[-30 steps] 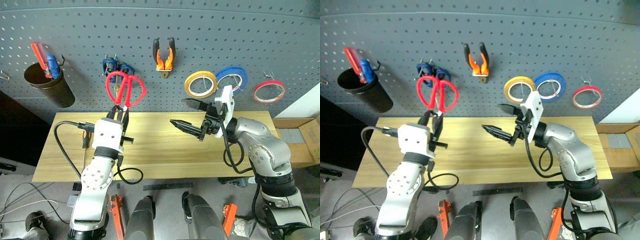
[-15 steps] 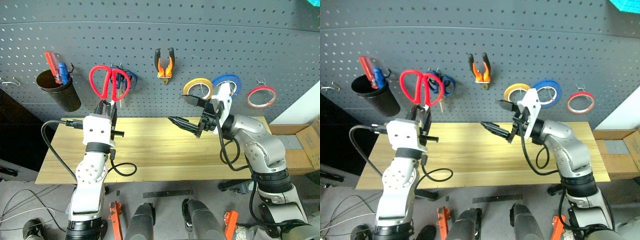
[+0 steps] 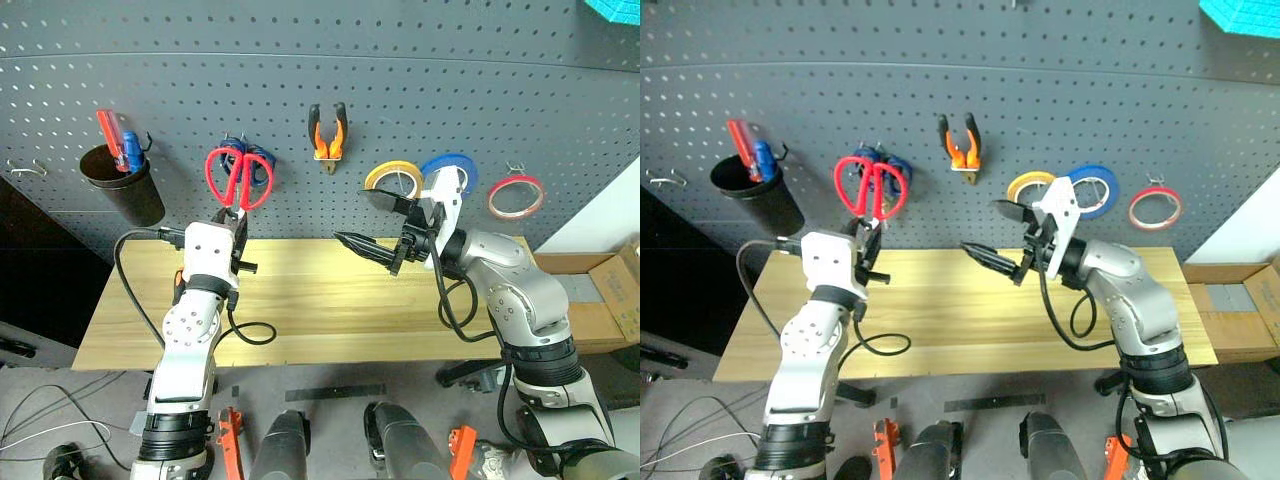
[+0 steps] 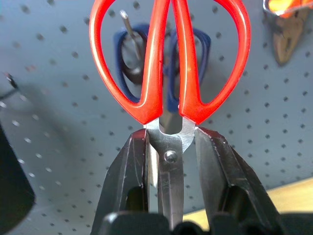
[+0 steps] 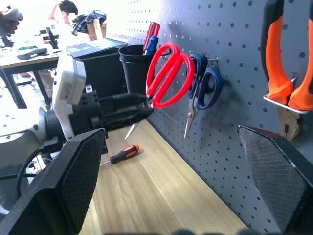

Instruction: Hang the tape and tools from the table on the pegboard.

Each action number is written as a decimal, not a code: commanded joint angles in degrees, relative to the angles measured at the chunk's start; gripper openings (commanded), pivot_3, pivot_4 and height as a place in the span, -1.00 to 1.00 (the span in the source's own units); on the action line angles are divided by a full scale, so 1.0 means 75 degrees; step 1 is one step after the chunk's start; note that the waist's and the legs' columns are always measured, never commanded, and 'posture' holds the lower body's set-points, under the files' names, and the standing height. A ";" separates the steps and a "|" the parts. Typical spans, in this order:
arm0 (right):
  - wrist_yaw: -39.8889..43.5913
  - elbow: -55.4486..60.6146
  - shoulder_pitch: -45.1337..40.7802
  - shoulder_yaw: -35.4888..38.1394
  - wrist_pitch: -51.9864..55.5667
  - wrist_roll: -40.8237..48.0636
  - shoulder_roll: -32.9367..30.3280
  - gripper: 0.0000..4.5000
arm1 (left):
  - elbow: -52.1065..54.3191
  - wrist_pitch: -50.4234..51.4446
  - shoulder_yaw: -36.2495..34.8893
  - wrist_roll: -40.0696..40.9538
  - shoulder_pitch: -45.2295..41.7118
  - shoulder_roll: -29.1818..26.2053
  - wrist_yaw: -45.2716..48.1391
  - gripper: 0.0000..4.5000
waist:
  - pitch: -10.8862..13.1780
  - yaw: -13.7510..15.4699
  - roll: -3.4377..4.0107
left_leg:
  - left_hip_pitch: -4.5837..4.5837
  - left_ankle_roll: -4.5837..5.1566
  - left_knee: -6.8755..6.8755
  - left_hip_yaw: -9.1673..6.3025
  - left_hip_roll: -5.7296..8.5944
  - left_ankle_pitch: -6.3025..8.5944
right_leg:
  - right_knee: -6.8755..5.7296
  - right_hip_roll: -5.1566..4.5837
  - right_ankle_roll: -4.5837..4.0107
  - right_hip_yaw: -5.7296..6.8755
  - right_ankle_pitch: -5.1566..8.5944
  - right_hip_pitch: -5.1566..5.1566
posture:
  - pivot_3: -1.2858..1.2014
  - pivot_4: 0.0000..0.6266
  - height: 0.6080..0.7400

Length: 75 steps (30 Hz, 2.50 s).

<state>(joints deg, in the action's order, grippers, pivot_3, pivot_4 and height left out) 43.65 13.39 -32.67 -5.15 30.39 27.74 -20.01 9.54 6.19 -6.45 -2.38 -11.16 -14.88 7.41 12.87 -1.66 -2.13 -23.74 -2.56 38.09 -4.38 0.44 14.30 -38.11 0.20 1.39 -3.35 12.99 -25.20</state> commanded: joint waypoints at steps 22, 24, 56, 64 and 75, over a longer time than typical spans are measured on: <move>-0.0200 0.0376 -0.0054 -0.0164 -0.0073 0.0002 0.0032 1.00 | -0.0511 0.1412 -0.0753 0.0545 -0.0768 -0.0115 -0.0433 0.96 | -0.0041 -0.0031 0.0001 | 0.0039 0.0005 0.0007 0.0020 -0.0013 -0.0054 | -0.0001 0.0029 0.0001 -0.0029 -0.0069 0.0027 | 0.01 -0.49 1.00; -0.0205 0.0385 -0.0022 -0.0174 -0.0059 0.0015 0.0025 1.00 | -0.0128 0.1518 -0.0938 0.0696 -0.0388 -0.0114 -0.0398 0.99 | -0.0041 -0.0050 0.0001 | 0.0043 0.0005 0.0006 0.0027 -0.0014 -0.0054 | -0.0001 0.0029 0.0003 -0.0037 -0.0070 0.0029 | 0.02 -0.47 1.00; -0.0483 0.2381 0.1444 -0.0938 0.2451 0.0969 -0.0455 1.00 | -0.3208 0.6326 -0.2619 0.2387 -0.1454 -0.2922 0.0890 0.99 | 0.0745 -0.0035 0.0019 | 0.0046 0.0024 -0.0040 0.0009 -0.0057 -0.0067 | 0.0017 0.0023 0.0046 -0.0014 -0.0003 0.0047 | 0.04 0.22 1.00; -0.0723 0.2664 0.1567 -0.0855 0.2822 0.1271 -0.0505 1.00 | -0.4726 0.6232 -0.2068 0.2270 -0.2646 -0.3544 0.1437 0.99 | 0.0970 -0.0002 0.0008 | -0.0023 0.0022 -0.0025 -0.0005 -0.0043 -0.0070 | 0.0013 0.0009 0.0048 0.0006 -0.0004 -0.0014 | 0.04 0.31 1.00; -0.1131 0.3044 0.1692 -0.0732 0.3252 0.1676 -0.0552 1.00 | -0.6497 0.5828 -0.0931 0.1761 -0.3987 -0.3781 0.1999 0.99 | 0.1176 -0.0030 0.0006 | -0.0089 0.0020 -0.0030 -0.0010 -0.0029 -0.0070 | 0.0004 -0.0020 0.0050 0.0038 -0.0004 -0.0075 | 0.03 0.41 1.00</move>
<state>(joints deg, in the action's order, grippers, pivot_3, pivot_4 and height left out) 35.57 33.54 -20.62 -11.57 54.51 39.06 -24.08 -38.58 50.59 -13.72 12.01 -40.42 -41.17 21.98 21.69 -1.88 -2.09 -24.49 -2.41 37.89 -4.47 0.23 13.77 -38.11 0.03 1.76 -3.02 12.96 -25.86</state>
